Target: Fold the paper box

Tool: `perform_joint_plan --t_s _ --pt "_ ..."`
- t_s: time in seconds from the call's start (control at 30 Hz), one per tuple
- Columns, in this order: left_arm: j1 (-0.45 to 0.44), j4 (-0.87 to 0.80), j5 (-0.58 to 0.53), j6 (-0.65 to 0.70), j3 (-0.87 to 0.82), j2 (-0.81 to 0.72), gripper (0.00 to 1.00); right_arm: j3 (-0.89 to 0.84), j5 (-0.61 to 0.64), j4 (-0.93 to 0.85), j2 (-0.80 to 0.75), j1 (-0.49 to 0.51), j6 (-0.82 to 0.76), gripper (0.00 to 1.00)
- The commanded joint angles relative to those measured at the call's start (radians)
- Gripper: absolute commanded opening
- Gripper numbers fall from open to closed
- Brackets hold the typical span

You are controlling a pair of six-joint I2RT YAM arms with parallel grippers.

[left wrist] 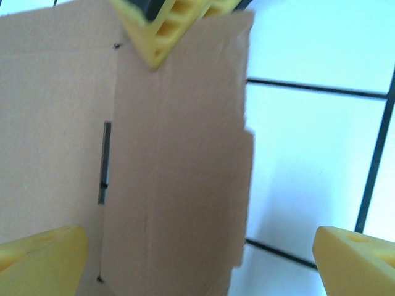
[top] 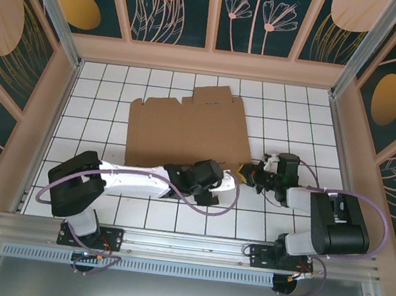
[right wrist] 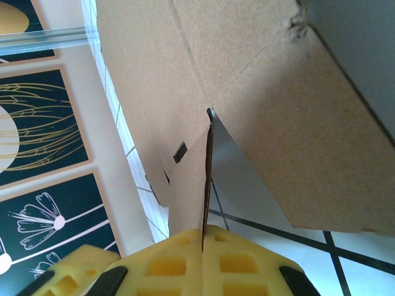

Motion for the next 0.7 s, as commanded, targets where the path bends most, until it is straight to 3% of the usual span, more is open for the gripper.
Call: perform_joint_plan --t_s 0.0,0.13,0.4,0.53,0.67 --pt "-0.020 0.039 -0.065 -0.041 0.041 0.046 0.93 -0.016 0.014 0.034 -0.008 -0.004 0.019 0.00" --pt "-0.036 0.107 -0.205 -0.056 0.041 0.086 0.89 -0.028 0.011 0.051 -0.014 -0.007 0.037 0.00" --pt "-0.040 0.222 -0.324 -0.032 0.008 0.130 0.77 -0.039 0.011 0.059 -0.028 -0.018 0.056 0.00" --pt "-0.040 0.254 -0.347 -0.029 0.002 0.143 0.65 -0.043 0.012 0.057 -0.035 -0.022 0.061 0.00" --pt "-0.040 0.262 -0.352 -0.020 0.001 0.154 0.43 -0.043 0.010 0.063 -0.039 -0.024 0.072 0.00"
